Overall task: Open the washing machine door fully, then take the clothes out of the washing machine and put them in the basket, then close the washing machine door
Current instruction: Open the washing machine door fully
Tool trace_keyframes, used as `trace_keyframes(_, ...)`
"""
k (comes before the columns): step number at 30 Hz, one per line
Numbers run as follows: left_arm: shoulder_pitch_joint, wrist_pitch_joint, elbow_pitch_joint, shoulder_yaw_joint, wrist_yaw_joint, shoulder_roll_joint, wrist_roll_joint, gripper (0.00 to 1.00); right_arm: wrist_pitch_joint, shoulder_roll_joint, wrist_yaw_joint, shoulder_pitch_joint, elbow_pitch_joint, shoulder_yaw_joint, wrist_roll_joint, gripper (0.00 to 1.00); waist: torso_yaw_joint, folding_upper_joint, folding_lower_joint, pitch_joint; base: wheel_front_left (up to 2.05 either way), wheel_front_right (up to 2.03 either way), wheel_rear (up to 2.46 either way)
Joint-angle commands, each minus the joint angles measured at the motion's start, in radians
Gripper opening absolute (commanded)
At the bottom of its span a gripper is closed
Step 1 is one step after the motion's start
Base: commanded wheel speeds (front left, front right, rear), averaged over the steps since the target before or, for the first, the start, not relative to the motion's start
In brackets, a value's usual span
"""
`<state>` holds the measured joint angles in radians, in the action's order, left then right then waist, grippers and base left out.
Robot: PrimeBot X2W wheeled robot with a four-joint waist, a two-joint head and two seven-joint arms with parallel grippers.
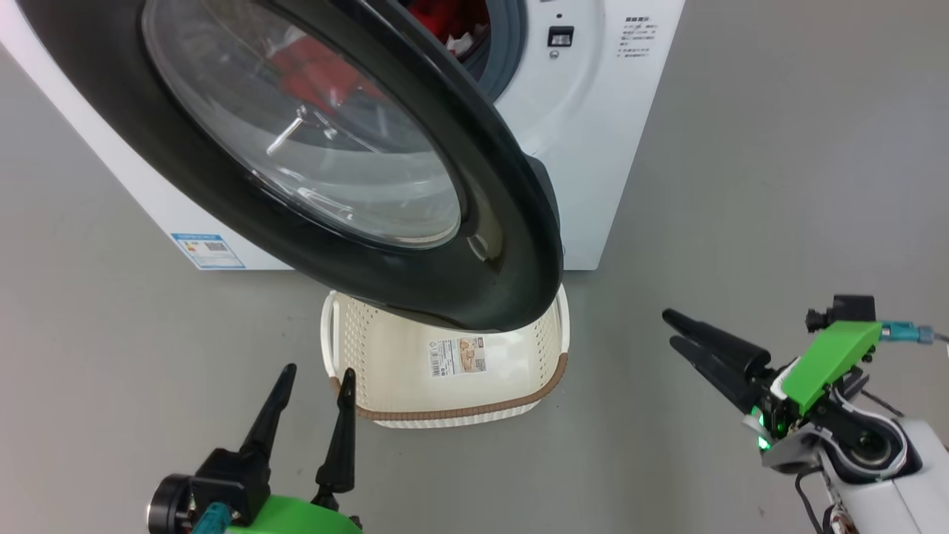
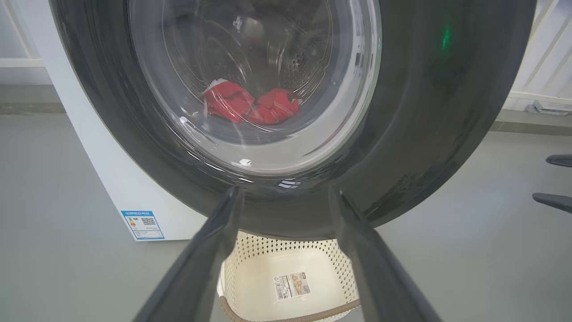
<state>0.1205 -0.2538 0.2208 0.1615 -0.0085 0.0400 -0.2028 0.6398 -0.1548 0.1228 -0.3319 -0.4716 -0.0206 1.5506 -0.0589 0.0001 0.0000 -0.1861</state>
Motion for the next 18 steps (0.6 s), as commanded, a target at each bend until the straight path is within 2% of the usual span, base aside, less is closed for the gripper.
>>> trace_keyframes(1, -0.007, -0.008, -0.02, -0.036, 0.0, 0.01, 0.009, 1.0, -0.008, -0.003, 0.008, 0.009, 0.028, -0.016, -0.008, 1.0, 0.003, -0.0001, 0.0, 0.003, 0.0, 0.0, 0.0)
trace_keyframes(11, -0.026, -0.008, -0.014, -0.045, -0.002, 0.01, 0.005, 1.0, -0.137, -0.005, 0.008, 0.099, 0.057, -0.022, -0.061, 1.0, 0.018, -0.0001, 0.0, 0.013, 0.0, 0.0, 0.0)
trace_keyframes(18, -0.029, -0.008, -0.01, -0.05, -0.002, 0.01, 0.003, 1.0, -0.273, -0.048, 0.008, 0.139, 0.066, -0.103, -0.157, 1.0, 0.023, -0.0001, 0.0, 0.013, 0.0, 0.0, 0.0)
